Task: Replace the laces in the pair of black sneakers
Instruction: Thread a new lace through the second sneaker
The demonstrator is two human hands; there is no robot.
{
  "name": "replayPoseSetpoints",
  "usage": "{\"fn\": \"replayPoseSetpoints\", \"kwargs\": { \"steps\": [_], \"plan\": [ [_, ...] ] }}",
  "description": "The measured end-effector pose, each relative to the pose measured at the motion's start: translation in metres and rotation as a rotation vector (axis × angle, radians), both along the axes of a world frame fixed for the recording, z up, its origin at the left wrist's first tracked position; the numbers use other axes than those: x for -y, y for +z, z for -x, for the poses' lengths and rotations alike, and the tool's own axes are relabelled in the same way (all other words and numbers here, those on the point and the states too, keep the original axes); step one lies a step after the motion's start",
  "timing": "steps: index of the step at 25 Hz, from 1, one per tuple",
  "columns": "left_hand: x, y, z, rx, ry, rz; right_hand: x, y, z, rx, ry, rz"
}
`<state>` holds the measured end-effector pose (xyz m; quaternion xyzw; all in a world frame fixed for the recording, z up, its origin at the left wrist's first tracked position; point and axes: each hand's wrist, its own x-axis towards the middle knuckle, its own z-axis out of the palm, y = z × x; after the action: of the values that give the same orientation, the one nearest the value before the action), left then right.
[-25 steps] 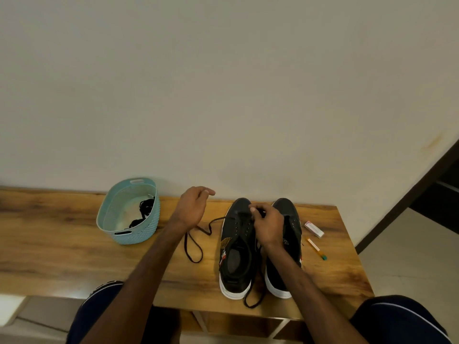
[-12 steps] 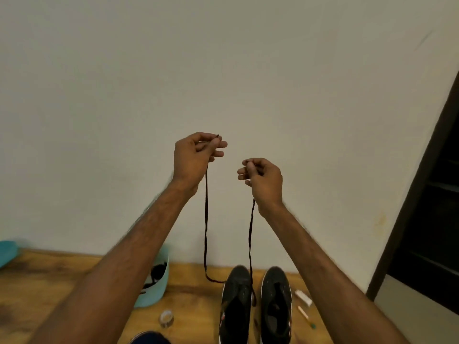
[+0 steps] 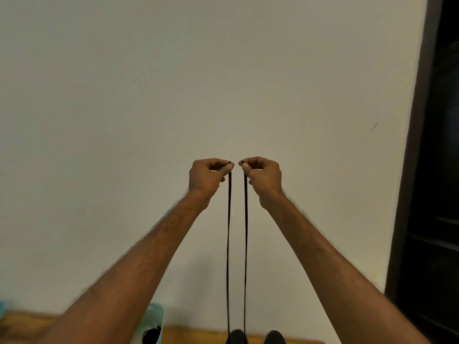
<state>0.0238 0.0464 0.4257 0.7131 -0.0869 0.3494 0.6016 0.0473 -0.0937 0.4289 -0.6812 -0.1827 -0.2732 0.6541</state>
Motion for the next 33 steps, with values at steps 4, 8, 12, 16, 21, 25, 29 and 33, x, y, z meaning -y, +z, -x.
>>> {"fn": "replayPoseSetpoints", "kwargs": {
  "steps": [4, 8, 12, 16, 21, 25, 29, 33],
  "plan": [
    [0.000, -0.009, 0.000, -0.010, 0.038, -0.082, 0.009, -0.001, 0.001, 0.006, -0.007, 0.023],
    [-0.002, -0.015, -0.006, -0.038, 0.032, -0.052, 0.011, 0.000, 0.000, 0.033, -0.037, 0.145],
    [-0.001, -0.008, -0.008, -0.038, 0.047, -0.074, 0.011, 0.001, -0.001, 0.019, -0.046, 0.185],
    [0.000, -0.010, -0.013, -0.053, 0.062, -0.123, 0.009, -0.003, -0.002, -0.013, -0.056, 0.171],
    [-0.001, -0.016, -0.020, -0.062, 0.023, -0.070, 0.008, -0.002, -0.010, -0.011, -0.058, 0.151],
    [0.001, -0.014, -0.023, -0.023, 0.042, -0.079, 0.007, -0.003, -0.015, -0.026, -0.063, 0.152],
    [0.004, -0.015, -0.024, 0.020, 0.058, -0.122, 0.006, -0.006, -0.016, -0.041, -0.062, 0.150],
    [0.004, -0.014, -0.025, 0.027, 0.047, -0.130, 0.005, -0.006, -0.018, -0.038, -0.060, 0.151]
  ]
}}
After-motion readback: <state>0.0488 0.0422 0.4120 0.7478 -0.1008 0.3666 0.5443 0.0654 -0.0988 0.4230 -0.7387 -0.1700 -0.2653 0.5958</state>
